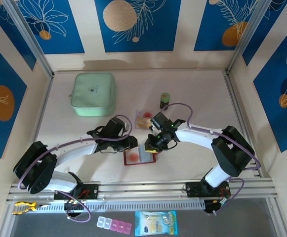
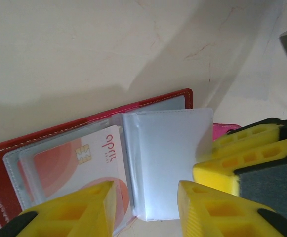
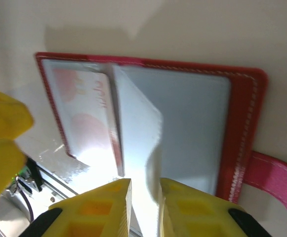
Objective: Take the credit cards out of the card holder
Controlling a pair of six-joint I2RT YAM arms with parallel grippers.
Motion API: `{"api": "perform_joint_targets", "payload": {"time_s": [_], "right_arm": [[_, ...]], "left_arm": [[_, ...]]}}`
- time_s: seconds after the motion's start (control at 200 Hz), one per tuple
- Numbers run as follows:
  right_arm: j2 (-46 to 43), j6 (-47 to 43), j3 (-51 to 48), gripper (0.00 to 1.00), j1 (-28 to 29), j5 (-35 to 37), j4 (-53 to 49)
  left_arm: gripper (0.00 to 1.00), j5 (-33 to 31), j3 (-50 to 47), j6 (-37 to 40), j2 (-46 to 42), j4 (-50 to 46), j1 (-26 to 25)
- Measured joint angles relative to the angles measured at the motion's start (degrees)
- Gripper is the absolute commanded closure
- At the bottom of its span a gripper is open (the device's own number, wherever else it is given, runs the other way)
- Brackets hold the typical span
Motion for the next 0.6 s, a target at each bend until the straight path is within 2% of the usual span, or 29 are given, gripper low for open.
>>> {"api": "perform_joint_targets", "payload": {"time_s": [0.265,0.6], "right_arm": [[0.4,-1.6,4.2,0.79,0.1,-1.3,1.5],[3.1,-3.0,4.6,0.93,0.1,0.2,-0.3]], "left_arm": [[0.63,-0.7,-0.9,0.0,-1.9,-0.4,0.7],[0.63,-0.9,-1.5,0.0,-1.9,-0.7,1.0]]}}
